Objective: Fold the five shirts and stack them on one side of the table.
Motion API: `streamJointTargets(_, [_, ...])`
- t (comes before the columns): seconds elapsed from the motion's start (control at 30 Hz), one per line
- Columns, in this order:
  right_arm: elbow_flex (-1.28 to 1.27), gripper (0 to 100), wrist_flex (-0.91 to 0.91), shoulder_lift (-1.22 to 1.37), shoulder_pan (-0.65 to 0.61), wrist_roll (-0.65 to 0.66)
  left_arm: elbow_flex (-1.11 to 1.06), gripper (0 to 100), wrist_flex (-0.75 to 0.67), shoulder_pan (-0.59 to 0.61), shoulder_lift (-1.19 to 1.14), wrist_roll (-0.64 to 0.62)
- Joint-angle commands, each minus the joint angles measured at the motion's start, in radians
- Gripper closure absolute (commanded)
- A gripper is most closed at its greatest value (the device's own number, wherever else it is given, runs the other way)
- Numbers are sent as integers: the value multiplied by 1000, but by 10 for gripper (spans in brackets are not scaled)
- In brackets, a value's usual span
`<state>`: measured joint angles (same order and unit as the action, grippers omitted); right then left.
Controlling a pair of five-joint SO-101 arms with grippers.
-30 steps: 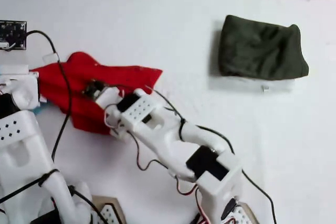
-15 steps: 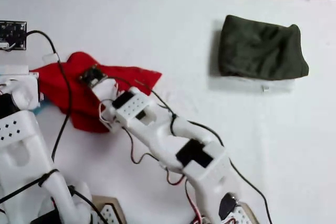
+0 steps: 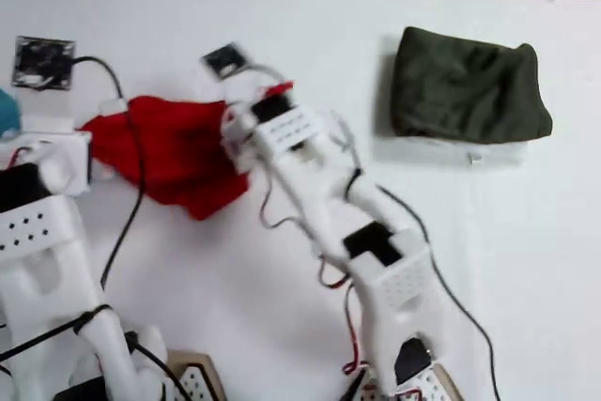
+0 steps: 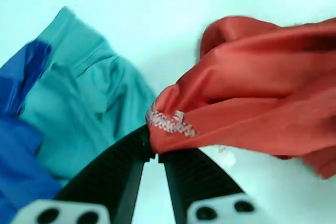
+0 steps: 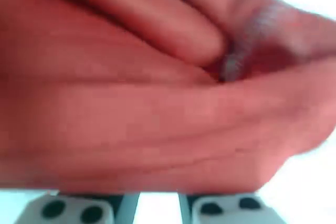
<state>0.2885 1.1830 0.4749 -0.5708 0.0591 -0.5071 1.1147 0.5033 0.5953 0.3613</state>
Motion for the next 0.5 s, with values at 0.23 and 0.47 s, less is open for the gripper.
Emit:
streamJointTargets(0.23, [52, 980, 222, -447, 197, 336, 338, 975, 193, -288, 32, -173])
streamJointTargets(0.47, [49, 980, 361, -691, 189, 488, 443, 975, 316, -384, 31, -262])
